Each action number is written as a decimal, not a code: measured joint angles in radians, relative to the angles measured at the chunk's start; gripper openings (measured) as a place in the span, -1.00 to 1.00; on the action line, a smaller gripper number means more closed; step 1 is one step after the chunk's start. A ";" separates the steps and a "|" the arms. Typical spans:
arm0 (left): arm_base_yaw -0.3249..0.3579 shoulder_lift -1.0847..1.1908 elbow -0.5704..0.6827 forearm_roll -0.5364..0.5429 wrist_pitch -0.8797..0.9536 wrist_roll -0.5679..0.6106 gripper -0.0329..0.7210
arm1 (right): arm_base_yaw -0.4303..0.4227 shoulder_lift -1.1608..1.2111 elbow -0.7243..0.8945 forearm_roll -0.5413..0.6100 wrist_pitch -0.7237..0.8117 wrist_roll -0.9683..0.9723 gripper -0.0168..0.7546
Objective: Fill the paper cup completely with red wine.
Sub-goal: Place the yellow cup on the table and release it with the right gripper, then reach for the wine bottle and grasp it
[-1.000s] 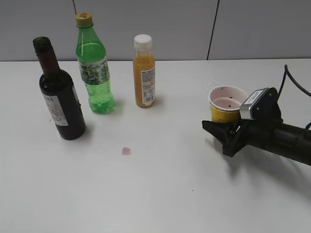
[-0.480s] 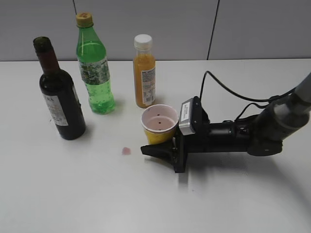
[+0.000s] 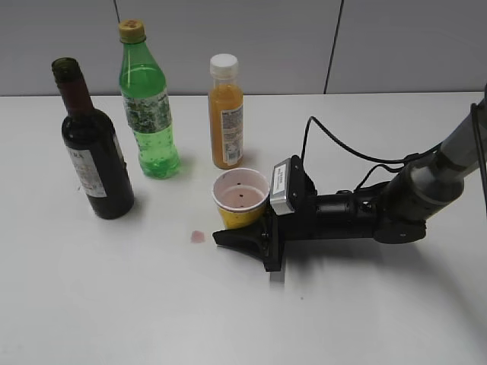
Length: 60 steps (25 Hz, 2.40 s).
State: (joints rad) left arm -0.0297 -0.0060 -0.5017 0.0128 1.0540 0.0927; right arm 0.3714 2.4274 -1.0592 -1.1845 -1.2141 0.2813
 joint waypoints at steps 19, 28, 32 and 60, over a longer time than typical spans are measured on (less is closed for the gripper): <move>0.000 0.000 0.000 0.000 0.000 0.000 0.56 | -0.061 -0.015 0.034 -0.020 0.000 0.050 0.70; 0.000 0.000 0.000 0.000 0.000 0.000 0.56 | -0.189 -0.109 0.165 -0.101 0.000 0.050 0.67; 0.000 0.000 0.000 0.000 0.000 0.000 0.56 | -0.232 -0.181 0.218 -0.109 0.033 0.050 0.66; 0.000 0.000 0.000 0.000 0.000 0.000 0.56 | -0.404 -0.770 -0.078 0.683 1.437 0.039 0.58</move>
State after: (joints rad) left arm -0.0297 -0.0060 -0.5017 0.0128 1.0540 0.0927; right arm -0.0322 1.6572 -1.1367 -0.5020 0.2226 0.3206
